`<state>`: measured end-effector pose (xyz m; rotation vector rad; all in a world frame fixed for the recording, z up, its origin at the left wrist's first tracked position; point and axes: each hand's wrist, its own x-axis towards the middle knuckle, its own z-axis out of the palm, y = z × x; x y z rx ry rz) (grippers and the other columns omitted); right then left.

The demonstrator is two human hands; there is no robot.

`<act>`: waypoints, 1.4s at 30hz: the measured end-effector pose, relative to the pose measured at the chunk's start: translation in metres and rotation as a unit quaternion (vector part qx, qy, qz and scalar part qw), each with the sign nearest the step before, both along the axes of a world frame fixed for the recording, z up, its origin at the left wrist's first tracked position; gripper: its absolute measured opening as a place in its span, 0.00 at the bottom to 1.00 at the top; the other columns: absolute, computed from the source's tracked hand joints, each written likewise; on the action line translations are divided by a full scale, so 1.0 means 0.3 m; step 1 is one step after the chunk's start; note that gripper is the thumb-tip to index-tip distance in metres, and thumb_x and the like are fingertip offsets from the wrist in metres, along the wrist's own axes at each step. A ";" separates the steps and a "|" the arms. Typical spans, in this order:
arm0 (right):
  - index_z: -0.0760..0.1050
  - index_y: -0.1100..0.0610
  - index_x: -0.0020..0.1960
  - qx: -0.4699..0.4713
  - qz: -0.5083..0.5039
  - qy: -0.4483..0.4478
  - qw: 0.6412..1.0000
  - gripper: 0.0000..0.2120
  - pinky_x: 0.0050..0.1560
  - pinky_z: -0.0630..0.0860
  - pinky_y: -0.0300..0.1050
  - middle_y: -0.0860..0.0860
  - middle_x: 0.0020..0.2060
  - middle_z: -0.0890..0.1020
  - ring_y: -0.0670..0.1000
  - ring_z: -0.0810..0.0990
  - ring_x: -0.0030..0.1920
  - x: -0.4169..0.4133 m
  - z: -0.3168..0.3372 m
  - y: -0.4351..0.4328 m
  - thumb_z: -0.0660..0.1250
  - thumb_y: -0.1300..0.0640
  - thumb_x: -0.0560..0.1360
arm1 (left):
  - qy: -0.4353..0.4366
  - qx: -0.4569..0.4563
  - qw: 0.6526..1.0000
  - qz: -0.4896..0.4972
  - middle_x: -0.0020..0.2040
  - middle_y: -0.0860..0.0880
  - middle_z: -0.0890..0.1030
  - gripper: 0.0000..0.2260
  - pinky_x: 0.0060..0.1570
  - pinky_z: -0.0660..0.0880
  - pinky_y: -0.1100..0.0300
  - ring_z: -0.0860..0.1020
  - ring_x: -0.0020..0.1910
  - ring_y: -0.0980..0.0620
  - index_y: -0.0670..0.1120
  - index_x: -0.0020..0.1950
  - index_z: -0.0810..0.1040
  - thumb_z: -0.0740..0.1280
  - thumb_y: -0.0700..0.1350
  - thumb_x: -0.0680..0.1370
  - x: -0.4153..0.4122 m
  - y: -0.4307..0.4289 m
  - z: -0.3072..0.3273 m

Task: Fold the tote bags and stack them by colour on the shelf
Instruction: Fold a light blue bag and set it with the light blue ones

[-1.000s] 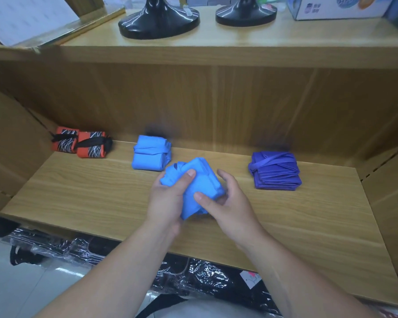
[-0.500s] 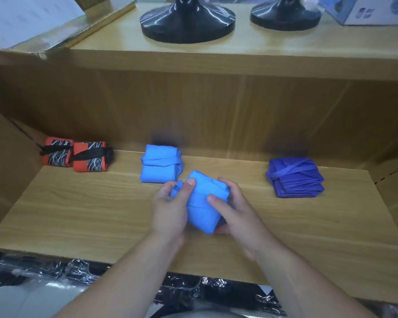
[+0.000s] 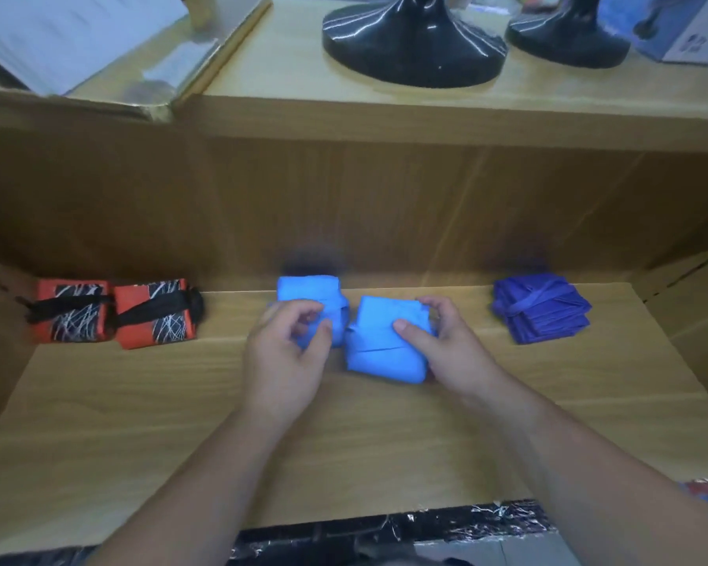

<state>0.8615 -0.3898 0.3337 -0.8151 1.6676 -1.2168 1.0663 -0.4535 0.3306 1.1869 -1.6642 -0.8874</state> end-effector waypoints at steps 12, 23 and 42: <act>0.75 0.52 0.65 -0.104 -0.036 0.531 0.840 0.21 0.62 0.70 0.52 0.53 0.58 0.74 0.57 0.74 0.59 0.053 -0.014 -0.051 0.66 0.43 0.76 | -0.328 -0.111 0.931 -0.112 0.78 0.47 0.67 0.29 0.67 0.71 0.41 0.71 0.71 0.38 0.52 0.72 0.75 0.60 0.63 0.75 0.077 -0.162 -0.106; 0.55 0.44 0.81 -0.006 0.205 0.533 0.821 0.35 0.81 0.49 0.55 0.42 0.81 0.54 0.43 0.43 0.81 0.068 -0.099 -0.003 0.52 0.32 0.78 | -0.354 -0.126 0.922 -0.088 0.78 0.48 0.67 0.29 0.65 0.71 0.41 0.71 0.71 0.39 0.52 0.71 0.76 0.59 0.63 0.74 0.064 -0.150 -0.115; 0.70 0.52 0.74 0.041 0.082 0.503 0.859 0.30 0.75 0.65 0.51 0.51 0.78 0.65 0.54 0.63 0.77 -0.174 -0.008 0.470 0.55 0.36 0.79 | -0.308 -0.219 0.911 -0.164 0.69 0.42 0.75 0.26 0.65 0.69 0.38 0.71 0.68 0.35 0.46 0.64 0.79 0.62 0.59 0.72 -0.236 0.152 0.032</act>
